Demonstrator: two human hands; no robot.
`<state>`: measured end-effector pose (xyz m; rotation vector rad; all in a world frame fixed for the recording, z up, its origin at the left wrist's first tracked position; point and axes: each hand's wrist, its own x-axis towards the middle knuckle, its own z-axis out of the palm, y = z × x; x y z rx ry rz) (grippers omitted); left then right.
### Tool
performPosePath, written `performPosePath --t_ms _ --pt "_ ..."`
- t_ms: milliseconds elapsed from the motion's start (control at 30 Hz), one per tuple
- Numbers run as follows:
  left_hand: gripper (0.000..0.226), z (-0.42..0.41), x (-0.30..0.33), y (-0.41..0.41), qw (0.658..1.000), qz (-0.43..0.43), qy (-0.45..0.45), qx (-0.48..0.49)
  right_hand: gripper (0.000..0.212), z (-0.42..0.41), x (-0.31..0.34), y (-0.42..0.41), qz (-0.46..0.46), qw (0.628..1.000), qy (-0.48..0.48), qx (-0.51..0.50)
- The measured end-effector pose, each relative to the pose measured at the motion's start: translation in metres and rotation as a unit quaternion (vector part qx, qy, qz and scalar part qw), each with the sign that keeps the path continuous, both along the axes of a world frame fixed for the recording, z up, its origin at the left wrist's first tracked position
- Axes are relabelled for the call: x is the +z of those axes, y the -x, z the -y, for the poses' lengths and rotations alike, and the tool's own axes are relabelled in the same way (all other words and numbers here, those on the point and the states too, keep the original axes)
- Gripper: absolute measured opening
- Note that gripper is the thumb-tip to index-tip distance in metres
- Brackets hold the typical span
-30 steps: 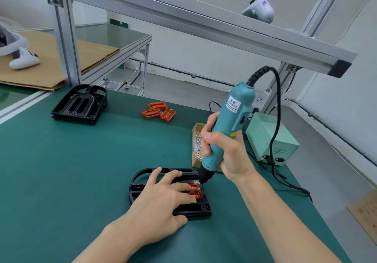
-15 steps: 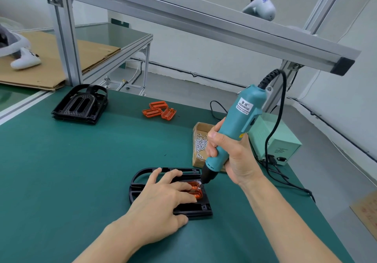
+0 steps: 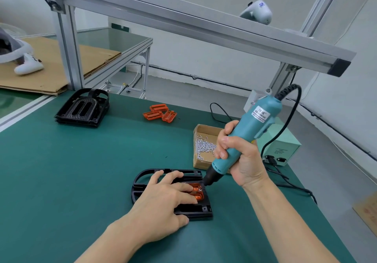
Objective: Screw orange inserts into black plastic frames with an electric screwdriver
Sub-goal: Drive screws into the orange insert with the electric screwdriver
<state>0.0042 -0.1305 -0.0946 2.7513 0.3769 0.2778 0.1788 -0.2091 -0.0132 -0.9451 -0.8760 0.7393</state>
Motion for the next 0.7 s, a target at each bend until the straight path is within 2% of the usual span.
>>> performPosePath --t_ms 67,200,300,467,567,633,700 --pt "0.047 -0.001 0.001 0.0 1.0 -0.003 -0.004 -0.001 0.02 0.001 -0.003 -0.001 -0.025 1.0 -0.01 -0.007" --pt "0.048 -0.001 0.002 0.0 1.0 -0.009 0.008 -0.009 0.019 -0.002 0.002 0.001 0.006 0.999 -0.016 0.033" --pt "0.048 -0.001 0.001 0.0 1.0 -0.012 0.018 -0.008 0.02 -0.001 0.024 -0.008 -0.029 0.996 -0.07 0.036" --pt "0.044 0.0 0.006 0.001 0.999 -0.004 0.03 -0.016 0.019 0.012 0.049 -0.024 -0.065 0.986 -0.136 -0.073" --pt "0.034 -0.006 0.02 -0.007 0.994 0.078 0.079 -0.005 0.02 0.021 0.037 -0.021 -0.097 0.97 -0.153 -0.164" --pt "0.016 -0.017 0.033 -0.021 0.985 0.143 0.09 0.019 0.02 0.027 0.029 -0.021 -0.118 0.957 -0.158 -0.214" --pt "0.009 -0.028 0.045 -0.041 0.981 0.164 0.086 0.052 0.02 0.034 0.023 -0.021 -0.135 0.947 -0.16 -0.244"
